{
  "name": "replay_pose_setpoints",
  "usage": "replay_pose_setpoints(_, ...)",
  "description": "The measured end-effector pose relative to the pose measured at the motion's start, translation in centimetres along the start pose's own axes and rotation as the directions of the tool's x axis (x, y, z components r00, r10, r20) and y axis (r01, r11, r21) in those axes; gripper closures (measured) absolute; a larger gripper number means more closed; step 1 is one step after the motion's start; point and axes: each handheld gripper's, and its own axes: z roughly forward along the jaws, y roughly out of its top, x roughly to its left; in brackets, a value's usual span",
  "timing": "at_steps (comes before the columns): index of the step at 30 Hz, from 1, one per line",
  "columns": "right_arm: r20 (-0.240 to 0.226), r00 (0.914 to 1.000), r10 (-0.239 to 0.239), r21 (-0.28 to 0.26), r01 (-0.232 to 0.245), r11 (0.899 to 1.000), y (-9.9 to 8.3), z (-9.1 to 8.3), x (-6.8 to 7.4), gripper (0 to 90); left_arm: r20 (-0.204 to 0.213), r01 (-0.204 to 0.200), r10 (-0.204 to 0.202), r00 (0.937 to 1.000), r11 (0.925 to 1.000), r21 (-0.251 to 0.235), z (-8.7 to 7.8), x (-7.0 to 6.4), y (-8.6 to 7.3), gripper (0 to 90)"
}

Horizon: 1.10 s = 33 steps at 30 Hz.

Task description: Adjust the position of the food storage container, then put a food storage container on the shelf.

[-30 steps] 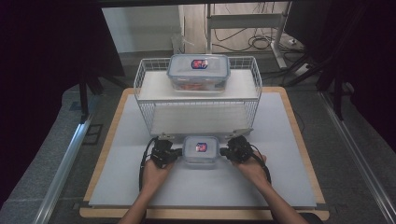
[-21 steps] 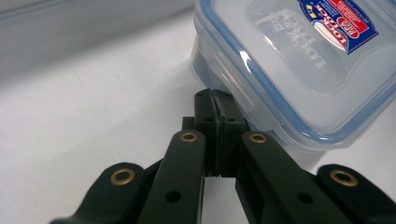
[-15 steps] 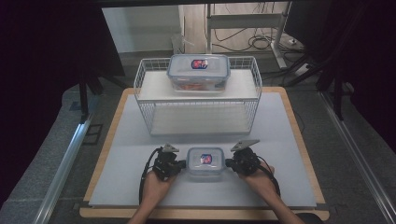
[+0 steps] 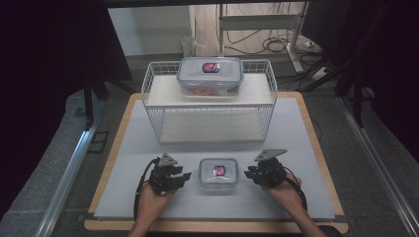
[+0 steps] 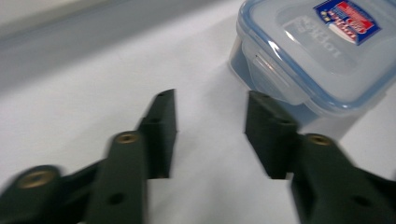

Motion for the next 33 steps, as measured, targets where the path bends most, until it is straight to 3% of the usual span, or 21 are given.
replay_pose_setpoints(5,0.004,0.9997,-0.026,-0.032,0.026,0.999,-0.8,-0.9,0.2,53.1,0.012,-0.037,0.038,0.9992,0.9987,-0.034,-0.9,0.2,-1.0,35.2)
replay_pose_setpoints(11,-0.001,0.9997,-0.025,-0.058,0.025,0.998,-1.4,-1.5,0.5,38.4,0.014,-0.076,0.077,0.9969,0.9959,-0.049,-1.1,0.5,-2.0,19.0)
replay_pose_setpoints(17,-0.003,1.0000,-0.006,-0.063,0.006,0.998,-1.7,-1.4,0.1,32.4,-0.014,-0.134,0.134,0.9909,0.9904,-0.032,-0.8,0.0,-2.0,11.8)
replay_pose_setpoints(23,-0.004,1.0000,-0.001,-0.062,0.000,0.998,-1.7,-1.3,0.0,28.2,-0.006,-0.159,0.159,0.9872,0.9852,-0.064,-1.1,-0.2,-1.6,12.8)
replay_pose_setpoints(27,-0.001,1.0000,0.007,-0.060,-0.007,0.998,-1.6,-1.1,-0.1,26.4,0.005,-0.143,0.144,0.9896,0.9876,-0.065,-1.1,-0.1,-1.6,13.1)
replay_pose_setpoints(33,0.015,0.9996,0.025,-0.053,-0.024,0.998,-1.4,-1.0,-0.2,21.0,0.034,-0.095,0.096,0.9948,0.9951,-0.025,-1.2,-0.2,-1.0,9.8)
